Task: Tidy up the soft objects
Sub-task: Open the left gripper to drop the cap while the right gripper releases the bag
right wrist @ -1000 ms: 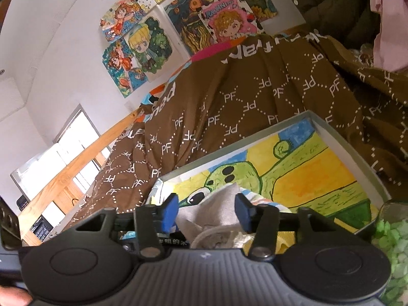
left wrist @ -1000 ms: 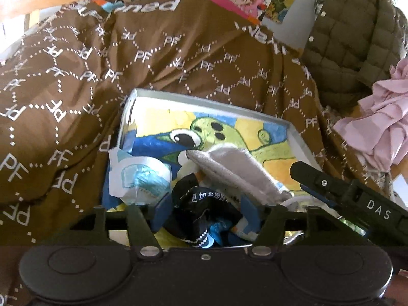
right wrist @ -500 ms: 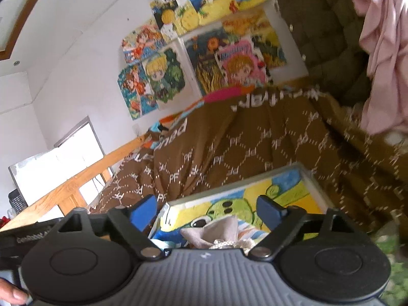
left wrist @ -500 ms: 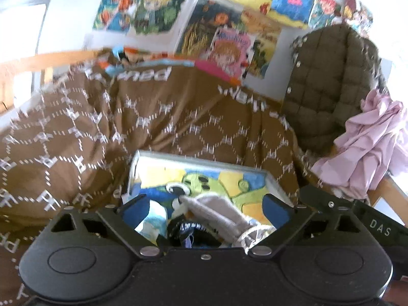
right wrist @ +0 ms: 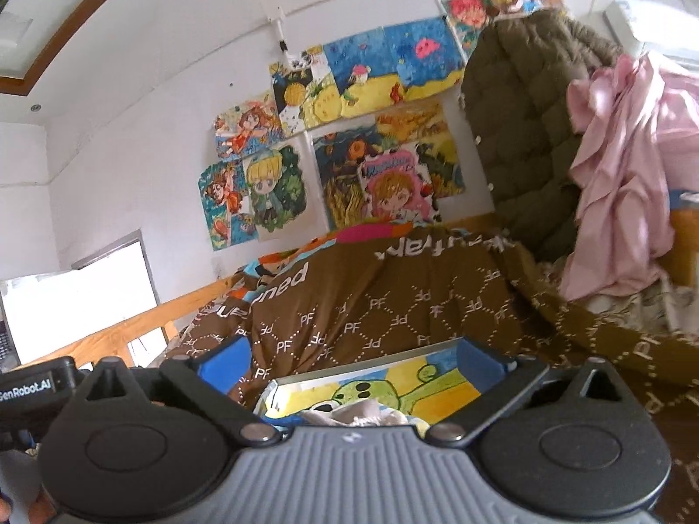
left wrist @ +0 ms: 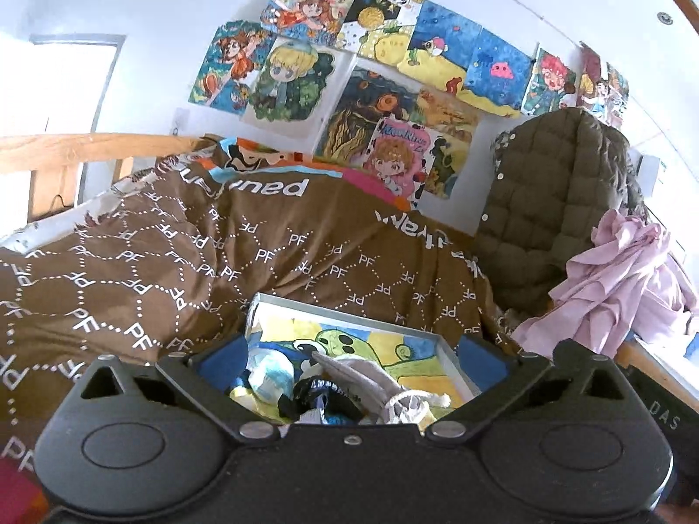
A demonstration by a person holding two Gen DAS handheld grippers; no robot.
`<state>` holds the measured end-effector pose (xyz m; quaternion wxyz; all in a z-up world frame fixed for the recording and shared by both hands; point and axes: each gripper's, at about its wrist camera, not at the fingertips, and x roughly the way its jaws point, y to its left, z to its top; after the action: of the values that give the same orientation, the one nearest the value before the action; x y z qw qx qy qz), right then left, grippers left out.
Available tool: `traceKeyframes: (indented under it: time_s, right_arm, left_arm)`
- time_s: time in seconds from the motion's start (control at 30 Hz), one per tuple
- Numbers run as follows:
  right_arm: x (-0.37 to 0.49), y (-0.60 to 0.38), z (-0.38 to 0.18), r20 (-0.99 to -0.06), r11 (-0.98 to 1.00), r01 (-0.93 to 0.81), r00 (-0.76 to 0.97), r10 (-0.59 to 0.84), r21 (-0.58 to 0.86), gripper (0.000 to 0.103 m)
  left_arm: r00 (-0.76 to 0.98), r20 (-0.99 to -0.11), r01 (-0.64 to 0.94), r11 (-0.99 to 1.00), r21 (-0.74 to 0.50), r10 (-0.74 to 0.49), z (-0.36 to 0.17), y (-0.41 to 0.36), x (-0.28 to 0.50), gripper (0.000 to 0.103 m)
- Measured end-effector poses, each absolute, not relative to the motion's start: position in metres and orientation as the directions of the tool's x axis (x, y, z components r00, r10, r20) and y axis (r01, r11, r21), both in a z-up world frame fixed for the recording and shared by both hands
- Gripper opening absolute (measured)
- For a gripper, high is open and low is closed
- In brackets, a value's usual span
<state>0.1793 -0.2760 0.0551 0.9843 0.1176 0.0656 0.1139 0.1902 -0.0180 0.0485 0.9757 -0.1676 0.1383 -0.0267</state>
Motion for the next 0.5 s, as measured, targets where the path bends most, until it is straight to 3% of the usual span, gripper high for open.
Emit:
traceKeyframes:
  time_s: [0.5]
  right_arm:
    - [0.082,-0.28,0.041,-0.11,0.968,-0.094,0.986,0.122,0.234,0.103]
  left_arm:
    - [0.974,-0.201,0.06,0.972,-0.227,-0.107,0.036,-0.032,0.105,0.102]
